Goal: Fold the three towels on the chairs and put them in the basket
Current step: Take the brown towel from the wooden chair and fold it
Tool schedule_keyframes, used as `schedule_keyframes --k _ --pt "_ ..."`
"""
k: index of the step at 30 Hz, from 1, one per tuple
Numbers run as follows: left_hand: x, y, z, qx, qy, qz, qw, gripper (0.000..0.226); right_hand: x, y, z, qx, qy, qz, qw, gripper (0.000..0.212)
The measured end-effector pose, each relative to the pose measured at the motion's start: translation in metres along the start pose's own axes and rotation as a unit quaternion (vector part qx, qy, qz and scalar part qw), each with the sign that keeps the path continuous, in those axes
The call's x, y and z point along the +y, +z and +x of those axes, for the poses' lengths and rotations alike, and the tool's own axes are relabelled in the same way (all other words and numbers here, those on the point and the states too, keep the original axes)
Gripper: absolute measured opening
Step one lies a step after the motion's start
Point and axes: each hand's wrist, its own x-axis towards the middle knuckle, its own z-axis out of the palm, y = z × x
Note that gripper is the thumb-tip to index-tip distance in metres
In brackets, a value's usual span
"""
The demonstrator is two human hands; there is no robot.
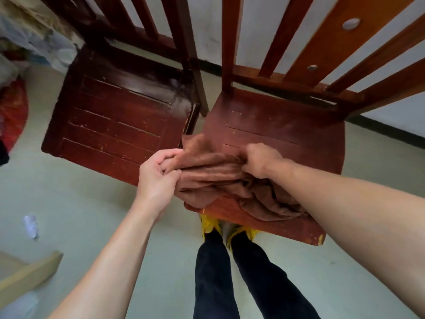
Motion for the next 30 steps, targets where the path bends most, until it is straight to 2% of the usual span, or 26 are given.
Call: schedule_keyframes --k 2,6,11,15,21,26,28,30 --pt "0.000 -0.015 0.001 0.041 0.003 -0.002 0.999 0.057 -0.001 0.009 -0.008 0.020 0.012 -0.008 1.000 0.024" --pt "0.011 -0.057 0.009 0.104 0.022 0.002 0.994 0.058 -0.029 -0.009 -0.023 0.129 -0.048 0.021 0.990 0.022" --pt "0.034 -0.109 0.046 0.120 0.063 0.003 0.991 0.057 -0.089 -0.055 -0.008 0.212 -0.055 0.027 0.975 0.022" --pt "0.043 -0.139 0.104 0.109 0.079 0.028 0.991 0.054 -0.125 -0.071 0.025 0.231 -0.016 0.028 0.973 0.023" --pt "0.020 -0.156 0.209 0.069 0.021 0.046 0.996 0.049 -0.155 -0.067 0.085 0.225 0.075 0.064 0.969 0.024" --pt "-0.007 -0.160 0.249 0.028 -0.086 -0.042 0.995 0.048 -0.168 -0.053 0.119 0.179 0.150 0.089 0.968 0.031" --pt "-0.021 -0.167 0.245 0.027 -0.115 -0.011 0.993 0.059 -0.178 -0.054 0.122 0.210 0.156 0.060 0.963 0.035" --pt "-0.035 -0.174 0.233 0.014 -0.098 0.076 0.992 0.072 -0.196 -0.062 0.126 0.284 0.110 0.056 0.951 0.034"
